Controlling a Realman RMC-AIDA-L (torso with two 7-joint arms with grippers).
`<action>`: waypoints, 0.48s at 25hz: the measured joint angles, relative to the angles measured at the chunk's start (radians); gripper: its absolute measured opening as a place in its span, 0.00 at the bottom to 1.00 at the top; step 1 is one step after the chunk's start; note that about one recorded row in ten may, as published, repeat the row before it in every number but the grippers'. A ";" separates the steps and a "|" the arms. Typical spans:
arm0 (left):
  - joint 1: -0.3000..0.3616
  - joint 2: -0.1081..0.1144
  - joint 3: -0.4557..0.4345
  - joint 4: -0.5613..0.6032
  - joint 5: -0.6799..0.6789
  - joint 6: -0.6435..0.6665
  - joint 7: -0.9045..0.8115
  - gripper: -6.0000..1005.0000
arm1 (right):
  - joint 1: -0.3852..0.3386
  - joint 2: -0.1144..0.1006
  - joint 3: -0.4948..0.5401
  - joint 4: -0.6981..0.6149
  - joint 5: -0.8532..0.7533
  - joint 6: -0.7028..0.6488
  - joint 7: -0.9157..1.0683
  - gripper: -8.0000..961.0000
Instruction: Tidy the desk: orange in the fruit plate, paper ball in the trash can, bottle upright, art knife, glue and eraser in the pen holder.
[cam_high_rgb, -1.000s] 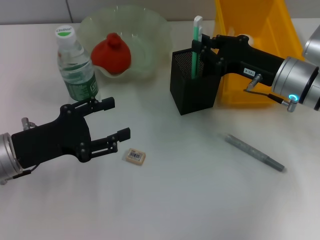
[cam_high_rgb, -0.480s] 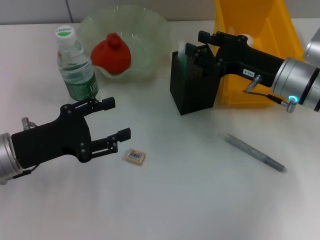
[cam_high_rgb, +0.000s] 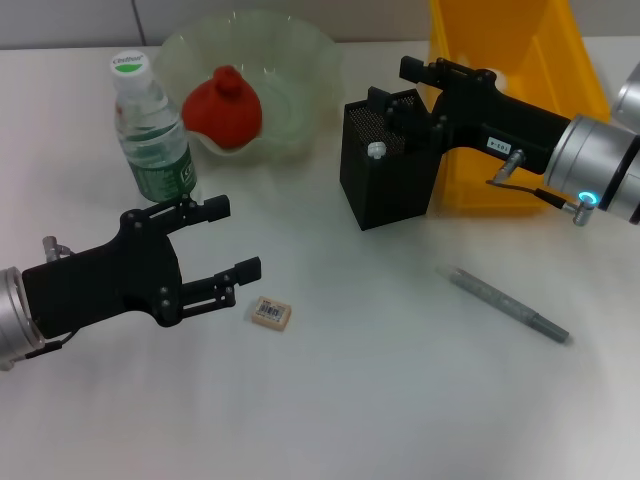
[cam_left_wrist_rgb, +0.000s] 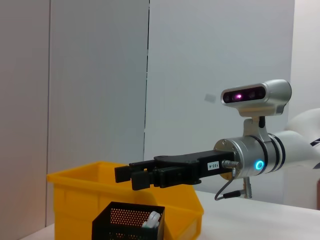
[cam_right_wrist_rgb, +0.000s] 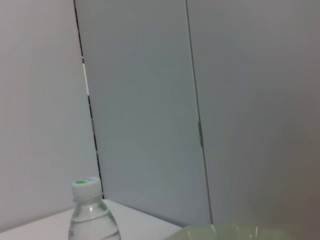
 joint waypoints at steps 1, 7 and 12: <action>0.000 0.000 0.000 0.000 0.000 0.002 0.000 0.78 | -0.001 0.000 0.001 0.000 0.002 -0.004 0.000 0.67; 0.002 0.000 0.000 0.000 0.000 0.003 -0.003 0.78 | -0.005 -0.002 0.000 -0.003 0.007 -0.010 0.000 0.70; 0.004 0.000 0.000 0.000 0.000 0.006 -0.004 0.78 | -0.014 -0.003 0.000 -0.005 0.032 -0.011 0.001 0.77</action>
